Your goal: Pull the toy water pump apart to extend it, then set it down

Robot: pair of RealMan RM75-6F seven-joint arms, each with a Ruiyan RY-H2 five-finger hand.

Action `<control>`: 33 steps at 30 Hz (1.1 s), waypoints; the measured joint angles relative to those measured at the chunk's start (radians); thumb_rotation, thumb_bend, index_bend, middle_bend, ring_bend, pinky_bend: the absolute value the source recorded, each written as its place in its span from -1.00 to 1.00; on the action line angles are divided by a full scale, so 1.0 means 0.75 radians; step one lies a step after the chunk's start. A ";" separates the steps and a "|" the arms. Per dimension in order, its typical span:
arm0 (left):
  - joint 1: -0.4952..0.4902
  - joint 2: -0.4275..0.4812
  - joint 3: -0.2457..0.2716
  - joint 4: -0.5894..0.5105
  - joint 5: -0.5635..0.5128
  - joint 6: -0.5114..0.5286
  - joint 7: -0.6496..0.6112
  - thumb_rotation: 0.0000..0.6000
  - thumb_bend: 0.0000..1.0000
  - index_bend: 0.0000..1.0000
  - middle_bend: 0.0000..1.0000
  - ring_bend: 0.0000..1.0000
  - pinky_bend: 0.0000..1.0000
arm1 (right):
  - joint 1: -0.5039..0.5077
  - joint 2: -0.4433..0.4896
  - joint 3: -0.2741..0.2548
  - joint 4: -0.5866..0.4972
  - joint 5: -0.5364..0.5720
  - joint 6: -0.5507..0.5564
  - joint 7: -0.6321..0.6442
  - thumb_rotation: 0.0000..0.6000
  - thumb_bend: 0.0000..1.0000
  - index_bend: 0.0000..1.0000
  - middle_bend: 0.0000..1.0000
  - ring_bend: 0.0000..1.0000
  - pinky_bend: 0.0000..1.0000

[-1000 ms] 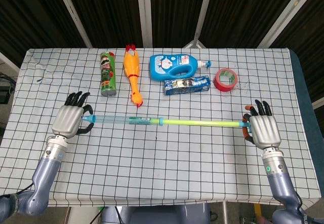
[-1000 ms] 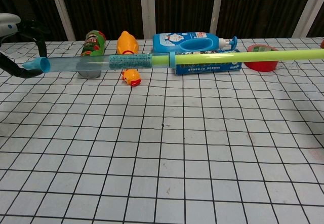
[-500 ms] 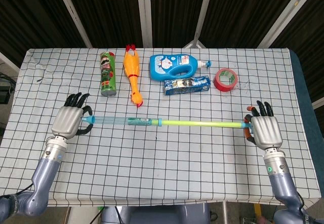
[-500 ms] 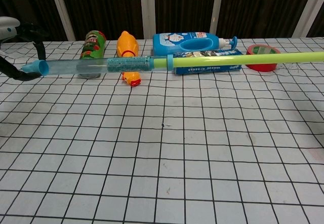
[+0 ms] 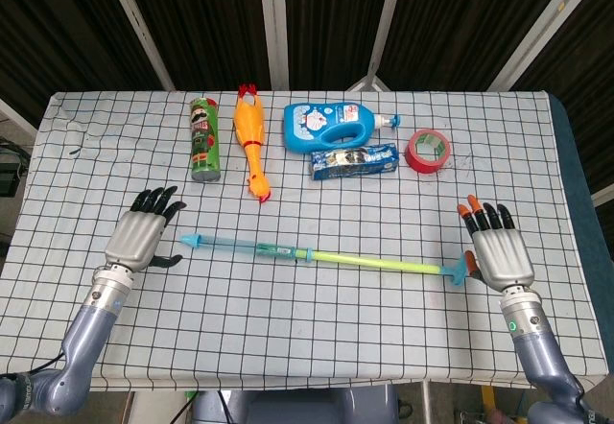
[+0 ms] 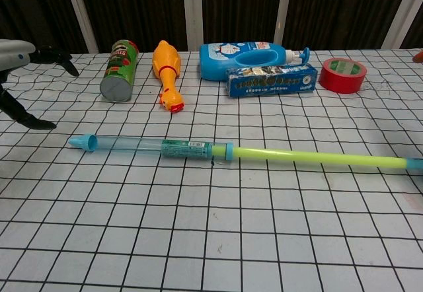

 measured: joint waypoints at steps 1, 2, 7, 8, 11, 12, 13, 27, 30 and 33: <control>0.001 0.005 0.001 -0.006 -0.003 -0.004 -0.006 1.00 -0.55 -0.73 -1.00 -1.00 -1.00 | 0.003 0.007 -0.002 -0.008 0.017 -0.005 -0.015 1.00 0.12 -1.00 -1.00 -1.00 -1.00; 0.001 0.008 0.002 -0.009 -0.004 -0.006 -0.008 1.00 -0.55 -0.73 -1.00 -1.00 -1.00 | 0.005 0.012 -0.004 -0.014 0.028 -0.008 -0.027 1.00 0.12 -1.00 -1.00 -1.00 -1.00; 0.018 0.029 0.013 -0.040 0.016 -0.002 -0.040 1.00 -0.55 -0.77 -1.00 -1.00 -1.00 | 0.005 0.032 -0.014 -0.046 0.033 0.005 -0.052 1.00 0.12 -1.00 -1.00 -1.00 -1.00; 0.024 0.034 0.015 -0.047 0.025 0.002 -0.052 1.00 -0.55 -0.78 -1.00 -1.00 -1.00 | 0.002 0.035 -0.017 -0.049 0.021 0.011 -0.049 1.00 0.12 -1.00 -1.00 -1.00 -1.00; 0.052 0.053 0.029 -0.073 0.072 0.025 -0.096 1.00 -0.57 -0.80 -1.00 -1.00 -1.00 | -0.018 0.046 -0.031 -0.058 -0.037 0.037 -0.025 1.00 0.06 -1.00 -1.00 -1.00 -1.00; 0.065 0.061 0.037 -0.082 0.100 0.038 -0.111 1.00 -0.59 -0.80 -1.00 -1.00 -1.00 | -0.027 0.049 -0.037 -0.060 -0.060 0.047 -0.013 1.00 0.00 -1.00 -1.00 -1.00 -1.00; 0.076 0.068 0.045 -0.088 0.125 0.049 -0.121 1.00 -0.60 -0.81 -1.00 -1.00 -1.00 | -0.041 0.054 -0.045 -0.061 -0.092 0.062 0.008 1.00 -0.04 -1.00 -1.00 -1.00 -1.00; 0.371 0.174 0.271 -0.040 0.720 0.420 -0.347 1.00 -0.70 -0.93 -1.00 -1.00 -1.00 | -0.296 0.079 -0.152 0.063 -0.423 0.314 0.453 1.00 -0.21 -1.00 -1.00 -1.00 -1.00; 0.461 0.173 0.314 0.056 0.810 0.540 -0.414 1.00 -0.72 -0.98 -1.00 -1.00 -1.00 | -0.375 0.073 -0.181 0.129 -0.508 0.424 0.559 1.00 -0.22 -1.00 -1.00 -1.00 -1.00; 0.546 0.165 0.347 0.149 0.847 0.622 -0.483 1.00 -0.73 -1.00 -1.00 -1.00 -1.00 | -0.460 0.058 -0.210 0.219 -0.595 0.523 0.646 1.00 -0.22 -1.00 -1.00 -1.00 -1.00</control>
